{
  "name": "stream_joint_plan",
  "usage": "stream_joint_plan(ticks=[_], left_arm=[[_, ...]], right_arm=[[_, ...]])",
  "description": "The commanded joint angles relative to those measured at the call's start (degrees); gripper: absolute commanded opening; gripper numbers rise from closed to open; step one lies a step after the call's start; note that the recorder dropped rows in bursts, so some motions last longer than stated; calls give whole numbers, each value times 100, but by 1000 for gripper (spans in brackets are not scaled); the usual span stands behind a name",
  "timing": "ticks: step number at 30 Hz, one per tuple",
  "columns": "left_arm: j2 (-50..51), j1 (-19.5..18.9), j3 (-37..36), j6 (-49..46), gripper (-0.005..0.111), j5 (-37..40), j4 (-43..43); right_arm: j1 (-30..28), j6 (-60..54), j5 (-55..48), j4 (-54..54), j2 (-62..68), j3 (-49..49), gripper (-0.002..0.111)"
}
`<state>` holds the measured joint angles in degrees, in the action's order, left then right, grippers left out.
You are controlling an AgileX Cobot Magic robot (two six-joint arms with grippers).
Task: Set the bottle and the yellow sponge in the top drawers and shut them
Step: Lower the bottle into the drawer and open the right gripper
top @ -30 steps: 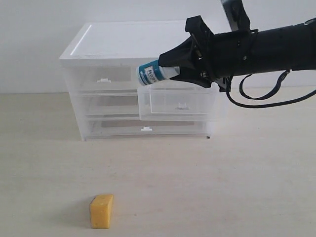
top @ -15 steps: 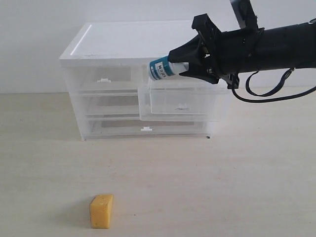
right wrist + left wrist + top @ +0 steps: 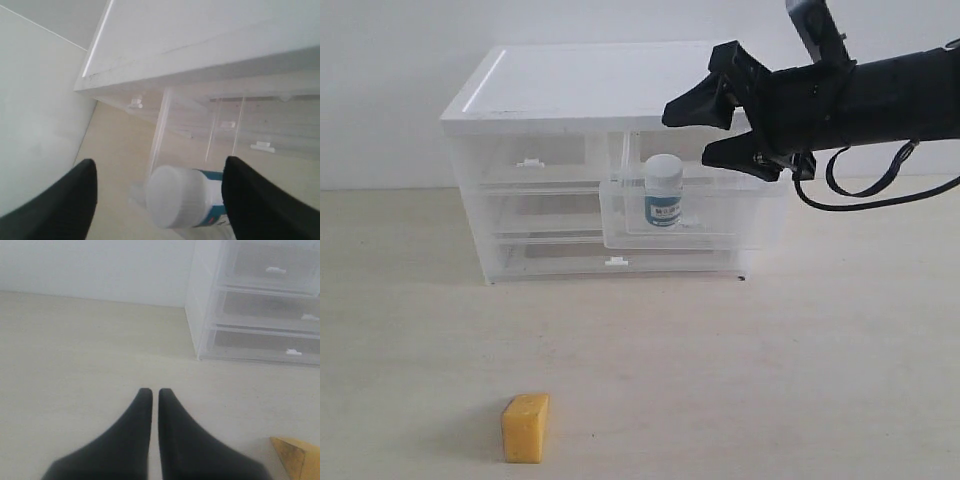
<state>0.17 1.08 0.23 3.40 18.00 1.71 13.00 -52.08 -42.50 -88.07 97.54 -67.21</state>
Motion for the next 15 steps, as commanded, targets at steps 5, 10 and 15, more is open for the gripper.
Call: stream_joint_plan(ticks=[5,10,15], left_arm=[[-17,17,-23,-2,4,-18,-5],[-17,17,-23,-2,4,-18,-5],[-17,17,-23,-2,4,-18,-5]], right_arm=[[-49,-332,-108,151,-437,-298,35],[206,-550,-684,743,-490,-642,1],[1418,879,747,3965,-490,-1046,1]])
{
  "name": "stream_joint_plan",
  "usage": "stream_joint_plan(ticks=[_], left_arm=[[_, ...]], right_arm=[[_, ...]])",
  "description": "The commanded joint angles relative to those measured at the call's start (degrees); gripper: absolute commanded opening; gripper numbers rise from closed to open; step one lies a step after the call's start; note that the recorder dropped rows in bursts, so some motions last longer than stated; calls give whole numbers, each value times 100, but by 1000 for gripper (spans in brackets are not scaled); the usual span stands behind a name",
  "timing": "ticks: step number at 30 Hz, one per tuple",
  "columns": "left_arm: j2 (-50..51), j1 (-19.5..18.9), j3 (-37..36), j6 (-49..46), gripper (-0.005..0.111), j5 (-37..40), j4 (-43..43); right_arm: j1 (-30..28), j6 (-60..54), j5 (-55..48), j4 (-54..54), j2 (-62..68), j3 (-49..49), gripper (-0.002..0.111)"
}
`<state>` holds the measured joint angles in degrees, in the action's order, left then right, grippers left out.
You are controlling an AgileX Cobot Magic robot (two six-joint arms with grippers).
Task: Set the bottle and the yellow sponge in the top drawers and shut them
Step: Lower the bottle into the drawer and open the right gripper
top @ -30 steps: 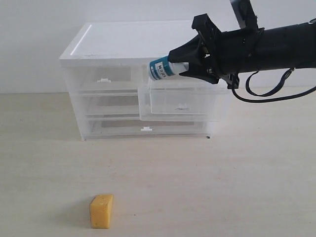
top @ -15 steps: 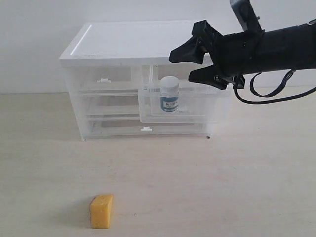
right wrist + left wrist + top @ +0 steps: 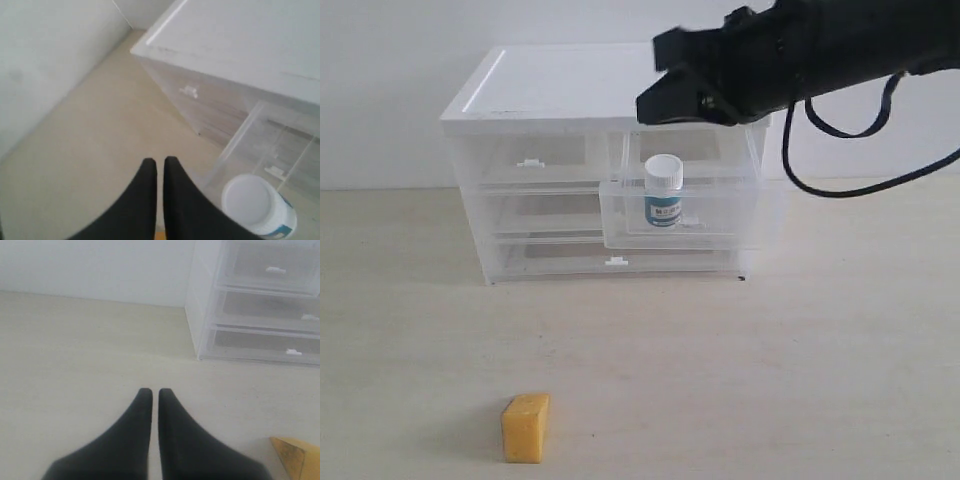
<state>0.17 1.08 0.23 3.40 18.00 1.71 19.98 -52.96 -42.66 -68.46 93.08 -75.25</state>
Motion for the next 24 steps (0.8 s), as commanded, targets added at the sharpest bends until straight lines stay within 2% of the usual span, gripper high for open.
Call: stream_joint_plan(ticks=[1,3,7,17,24], left_arm=[[-17,17,-23,-2,4,-18,-5],[-17,17,-23,-2,4,-18,-5],[-17,17,-23,-2,4,-18,-5],[-17,17,-23,-2,4,-18,-5],[-17,17,-23,-2,4,-18,-5]], right_arm=[[881,1271,934,2415,-44,-280,1],[1285,2137,1256,3534,-44,-422,1],[1440,2981,1344,4384,22,-434,1],[1440,3094,1456,4537,545,-434,1],[1430,4326,1524,5892,557,-434,1]])
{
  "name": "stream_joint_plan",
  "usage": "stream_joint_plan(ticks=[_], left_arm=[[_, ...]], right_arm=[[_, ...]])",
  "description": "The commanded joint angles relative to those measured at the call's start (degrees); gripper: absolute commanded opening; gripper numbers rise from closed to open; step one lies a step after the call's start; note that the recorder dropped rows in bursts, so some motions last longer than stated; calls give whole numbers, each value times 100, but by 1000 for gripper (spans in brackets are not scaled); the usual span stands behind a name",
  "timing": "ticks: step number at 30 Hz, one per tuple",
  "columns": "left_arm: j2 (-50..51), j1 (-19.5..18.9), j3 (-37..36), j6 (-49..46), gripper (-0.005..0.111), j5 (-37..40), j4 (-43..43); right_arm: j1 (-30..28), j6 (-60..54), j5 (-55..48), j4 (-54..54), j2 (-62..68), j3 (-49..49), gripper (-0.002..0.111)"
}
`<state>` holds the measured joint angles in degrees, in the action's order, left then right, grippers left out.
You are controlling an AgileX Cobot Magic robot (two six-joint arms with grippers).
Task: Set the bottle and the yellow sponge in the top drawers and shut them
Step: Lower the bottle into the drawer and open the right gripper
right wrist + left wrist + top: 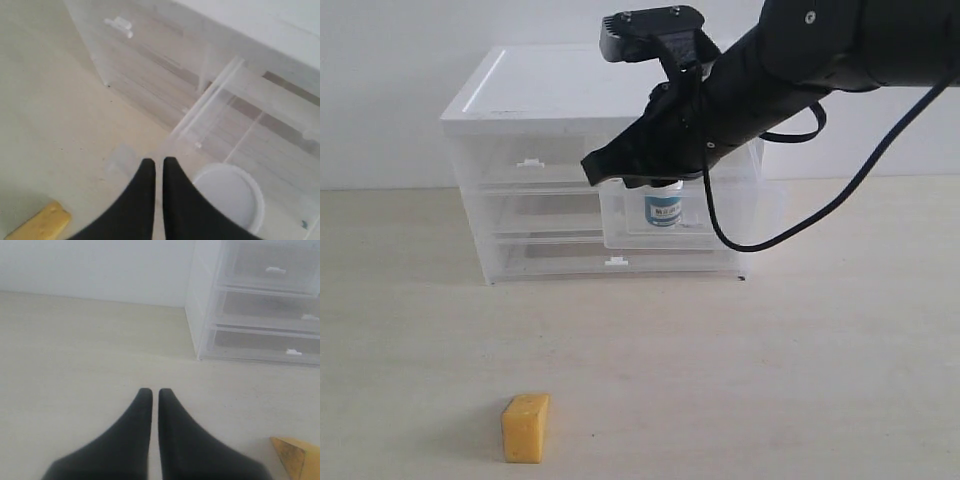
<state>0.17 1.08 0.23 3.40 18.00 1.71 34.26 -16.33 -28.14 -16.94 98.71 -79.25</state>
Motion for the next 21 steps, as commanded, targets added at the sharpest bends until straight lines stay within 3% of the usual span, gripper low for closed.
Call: stream_joint_plan(ticks=[1,14,21], left_arm=[[-17,17,-23,-2,4,-18,-5],[-17,17,-23,-2,4,-18,-5],[-17,17,-23,-2,4,-18,-5]], right_arm=[[2,867,62,963,-6,-34,1],[2,2587,-188,2622,-6,-34,1],[2,2739,-330,2927,-98,-34,1]])
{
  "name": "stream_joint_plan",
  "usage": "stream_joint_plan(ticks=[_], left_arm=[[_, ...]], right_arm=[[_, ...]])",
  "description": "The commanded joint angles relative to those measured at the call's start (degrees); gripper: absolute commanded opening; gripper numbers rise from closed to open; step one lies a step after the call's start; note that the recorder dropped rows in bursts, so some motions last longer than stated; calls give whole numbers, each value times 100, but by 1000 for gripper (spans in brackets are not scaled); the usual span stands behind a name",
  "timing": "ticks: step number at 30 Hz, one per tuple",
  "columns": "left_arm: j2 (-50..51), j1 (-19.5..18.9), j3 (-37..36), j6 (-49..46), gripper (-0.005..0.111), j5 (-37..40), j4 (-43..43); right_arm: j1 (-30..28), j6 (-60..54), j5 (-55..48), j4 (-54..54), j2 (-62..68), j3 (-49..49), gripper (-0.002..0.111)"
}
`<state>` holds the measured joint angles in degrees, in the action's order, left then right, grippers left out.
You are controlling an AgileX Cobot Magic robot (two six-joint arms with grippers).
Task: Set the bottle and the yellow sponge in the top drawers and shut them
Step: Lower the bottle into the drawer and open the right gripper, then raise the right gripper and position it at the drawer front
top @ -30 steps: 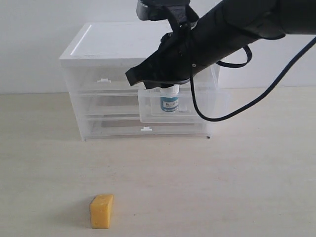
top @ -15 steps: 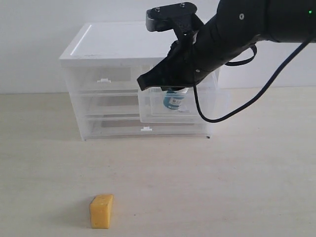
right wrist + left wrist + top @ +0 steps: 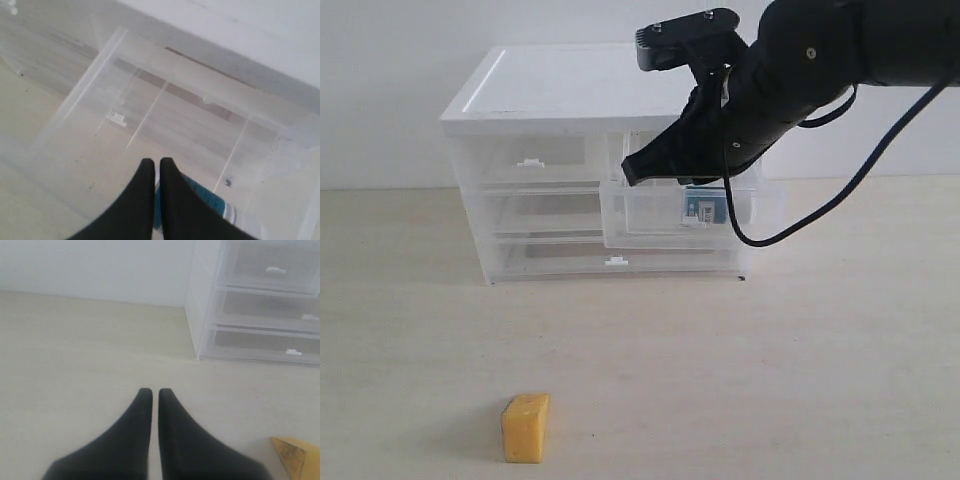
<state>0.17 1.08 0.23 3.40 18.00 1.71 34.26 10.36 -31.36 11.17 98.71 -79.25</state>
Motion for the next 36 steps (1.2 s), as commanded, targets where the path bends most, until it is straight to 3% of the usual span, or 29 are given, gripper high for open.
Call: stream_joint_plan(ticks=[1,8,15,20,36], left_arm=[[-17,17,-23,-2,4,-18,-5],[-17,17,-23,-2,4,-18,-5],[-17,17,-23,-2,4,-18,-5],[-17,17,-23,-2,4,-18,-5],[-17,17,-23,-2,4,-18,-5]], right_arm=[[2,70,20,95,-158,-34,1],[2,-174,-244,5,-819,-34,1],[2,-2086,-2116,-1020,-1004,-410,1],[2,-2852,-2771,-1475,-1004,-424,1],[24,-3497,-2721,-1429,-330,-276,1]])
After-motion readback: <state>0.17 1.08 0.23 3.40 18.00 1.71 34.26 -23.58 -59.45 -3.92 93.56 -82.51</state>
